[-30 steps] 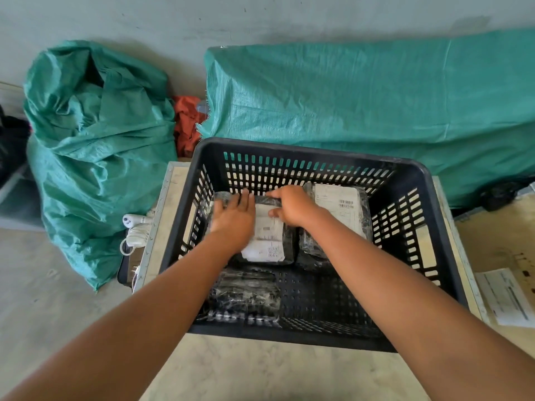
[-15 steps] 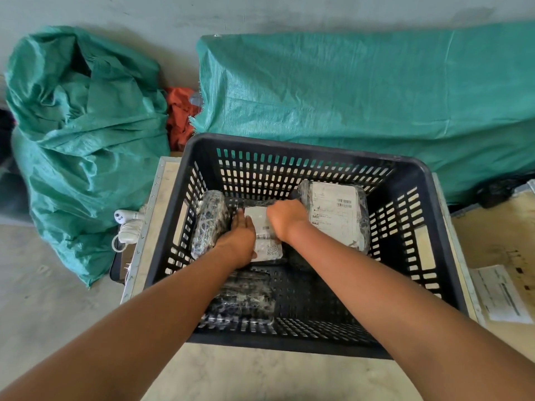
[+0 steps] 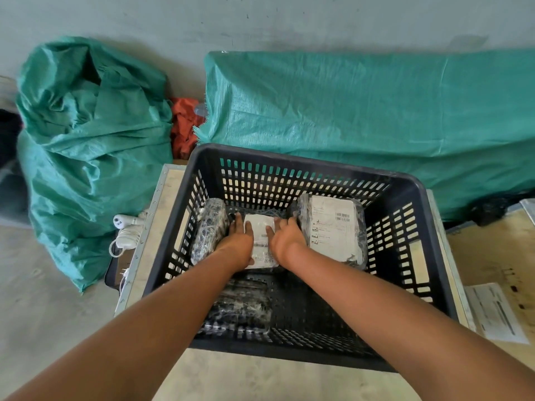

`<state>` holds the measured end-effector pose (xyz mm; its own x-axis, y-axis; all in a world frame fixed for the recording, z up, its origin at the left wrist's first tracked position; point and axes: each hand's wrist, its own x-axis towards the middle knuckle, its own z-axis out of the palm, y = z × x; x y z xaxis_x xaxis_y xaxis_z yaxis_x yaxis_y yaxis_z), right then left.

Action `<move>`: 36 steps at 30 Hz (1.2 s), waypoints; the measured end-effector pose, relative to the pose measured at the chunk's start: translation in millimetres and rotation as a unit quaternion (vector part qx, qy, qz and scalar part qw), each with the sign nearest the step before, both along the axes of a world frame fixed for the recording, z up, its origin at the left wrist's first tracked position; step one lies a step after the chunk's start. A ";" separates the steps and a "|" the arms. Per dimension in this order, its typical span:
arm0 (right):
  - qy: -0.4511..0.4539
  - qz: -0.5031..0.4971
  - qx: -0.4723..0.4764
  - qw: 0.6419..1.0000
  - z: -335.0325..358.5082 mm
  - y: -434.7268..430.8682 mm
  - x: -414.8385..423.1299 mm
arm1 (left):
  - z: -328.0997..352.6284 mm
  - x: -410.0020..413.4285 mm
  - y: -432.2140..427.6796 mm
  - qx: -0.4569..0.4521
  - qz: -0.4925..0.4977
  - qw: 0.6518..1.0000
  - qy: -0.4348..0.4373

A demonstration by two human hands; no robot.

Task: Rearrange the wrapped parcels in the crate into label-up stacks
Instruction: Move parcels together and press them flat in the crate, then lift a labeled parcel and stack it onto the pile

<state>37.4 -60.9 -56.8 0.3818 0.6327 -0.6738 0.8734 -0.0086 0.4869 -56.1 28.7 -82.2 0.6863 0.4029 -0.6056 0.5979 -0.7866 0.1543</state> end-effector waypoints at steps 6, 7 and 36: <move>0.018 -0.002 0.008 1.000 11.2 0.7 -1.7 | 12.5 -3.1 -2.9 -0.016 0.005 1.000 -0.012; 0.031 -0.004 0.018 0.999 14.1 0.8 -1.0 | 17.6 -2.6 -2.6 -0.025 0.006 0.999 -0.021; 0.539 -0.385 0.458 0.593 5.8 17.5 -60.8 | 128.9 -112.6 61.8 -0.043 0.175 0.932 -0.313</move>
